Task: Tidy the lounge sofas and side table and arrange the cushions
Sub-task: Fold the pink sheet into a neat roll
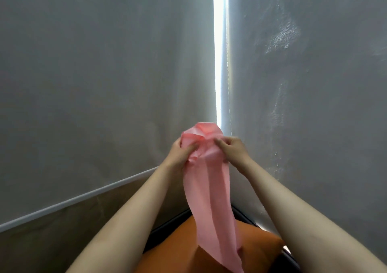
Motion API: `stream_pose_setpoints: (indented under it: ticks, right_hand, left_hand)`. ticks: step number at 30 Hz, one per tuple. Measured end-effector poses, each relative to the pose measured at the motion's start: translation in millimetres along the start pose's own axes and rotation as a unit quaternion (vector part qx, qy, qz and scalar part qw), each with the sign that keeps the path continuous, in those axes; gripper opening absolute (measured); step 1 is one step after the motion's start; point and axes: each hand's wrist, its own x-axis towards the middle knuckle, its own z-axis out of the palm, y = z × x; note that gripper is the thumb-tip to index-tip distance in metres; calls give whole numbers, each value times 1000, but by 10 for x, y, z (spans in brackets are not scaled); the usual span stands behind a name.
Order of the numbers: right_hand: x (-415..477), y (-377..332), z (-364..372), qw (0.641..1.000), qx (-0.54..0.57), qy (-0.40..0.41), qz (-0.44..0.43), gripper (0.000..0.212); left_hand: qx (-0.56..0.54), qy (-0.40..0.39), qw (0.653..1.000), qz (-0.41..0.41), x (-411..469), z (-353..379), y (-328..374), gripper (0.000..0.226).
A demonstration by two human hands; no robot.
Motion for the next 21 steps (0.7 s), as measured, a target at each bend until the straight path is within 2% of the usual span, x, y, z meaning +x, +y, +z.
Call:
stream_pose_setpoints:
  ticks: [2,5,8,10,13,17,21]
  right_hand:
    - [-58,159,66,1000,-23,-17,11,44]
    - [-141,342,185,998,-58,-31,13,46]
    - [-211,517,308,993,-106,-46,34,49]
    - [-257,647,372,990,-126,-50,42,52]
    - [-352,707,441,987,-148,-31,55,46]
    - [-421,767,513,984,-160,-17,71,39]
    - [-474,789,543,993,-92,-17,78,34]
  left_hand:
    - [-2,-7,1000,-30,-32,-82,-187,35]
    - [30,-1,998,-55,-83,-228,-417,28]
    - [41,5,996,-84,-148,-366,-584,37]
    - [48,21,995,-90,-167,-467,-677,34]
    - [42,44,993,-99,-177,-581,-771,33]
    - [72,66,989,-115,-157,-705,-891,37]
    - [86,76,984,-140,-175,-781,-961,33]
